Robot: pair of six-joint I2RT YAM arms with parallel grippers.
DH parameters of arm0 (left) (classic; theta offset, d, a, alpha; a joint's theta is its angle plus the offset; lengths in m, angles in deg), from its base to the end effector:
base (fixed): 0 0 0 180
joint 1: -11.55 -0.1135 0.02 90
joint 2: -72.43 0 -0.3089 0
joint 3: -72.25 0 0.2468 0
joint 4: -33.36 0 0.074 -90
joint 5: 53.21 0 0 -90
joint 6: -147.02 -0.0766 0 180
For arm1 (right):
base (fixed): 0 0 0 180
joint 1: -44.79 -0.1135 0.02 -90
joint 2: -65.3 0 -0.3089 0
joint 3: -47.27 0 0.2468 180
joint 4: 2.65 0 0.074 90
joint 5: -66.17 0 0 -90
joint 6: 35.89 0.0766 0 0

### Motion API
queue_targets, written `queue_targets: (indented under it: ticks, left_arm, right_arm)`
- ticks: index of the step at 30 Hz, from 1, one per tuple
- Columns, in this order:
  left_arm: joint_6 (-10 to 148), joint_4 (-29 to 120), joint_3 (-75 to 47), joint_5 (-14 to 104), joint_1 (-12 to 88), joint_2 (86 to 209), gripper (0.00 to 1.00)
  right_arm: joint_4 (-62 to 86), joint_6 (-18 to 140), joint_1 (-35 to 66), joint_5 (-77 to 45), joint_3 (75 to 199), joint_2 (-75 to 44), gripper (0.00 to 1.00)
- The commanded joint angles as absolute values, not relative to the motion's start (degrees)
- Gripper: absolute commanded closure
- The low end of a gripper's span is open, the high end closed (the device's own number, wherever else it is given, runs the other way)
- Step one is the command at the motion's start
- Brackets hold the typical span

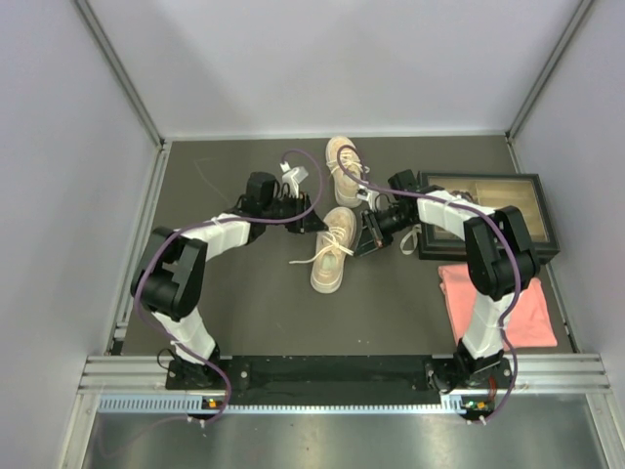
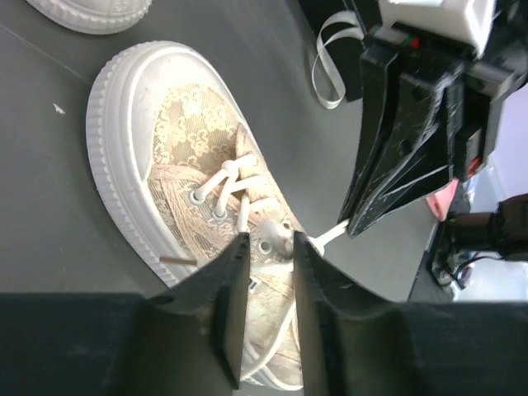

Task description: Tie the shoes

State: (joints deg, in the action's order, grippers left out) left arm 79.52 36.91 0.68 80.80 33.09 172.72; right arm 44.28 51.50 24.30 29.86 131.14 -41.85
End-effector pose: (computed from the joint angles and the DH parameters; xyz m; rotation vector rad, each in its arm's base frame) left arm 0.3532 -0.1966 0.2299 0.4639 2.1680 -1.2580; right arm 0.3327 0.1902 0.1988 -0.7527 2.5258 1.3838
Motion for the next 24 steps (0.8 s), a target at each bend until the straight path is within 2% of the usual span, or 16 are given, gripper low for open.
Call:
queue_targets:
  ticks: [1,3,6,8,13,24]
  left_arm:
    - [75.2,35.6,-0.4,81.4,31.6,168.3,0.61]
    - [73.9,38.5,-1.5,80.7,30.8,167.8,0.53]
    - [71.2,43.1,-3.6,79.4,30.2,167.5,0.50]
    - [69.9,44.6,-4.5,79.7,30.2,167.3,0.50]
    - [69.2,45.2,-5.1,82.0,31.1,167.8,0.60]
    - [74.3,41.5,-5.1,79.9,36.3,170.6,0.51]
  right_arm:
    - [46.9,48.7,23.4,31.5,134.0,-41.0,1.00]
    - [47.5,48.2,23.0,31.9,134.9,-41.3,1.00]
    - [47.7,48.0,22.9,31.9,135.3,-41.7,1.00]
    - [48.2,47.8,22.9,31.7,135.4,-41.7,1.00]
    - [48.1,48.3,22.9,31.9,135.7,-41.7,1.00]
    - [47.6,49.3,23.0,32.0,136.1,-41.7,1.00]
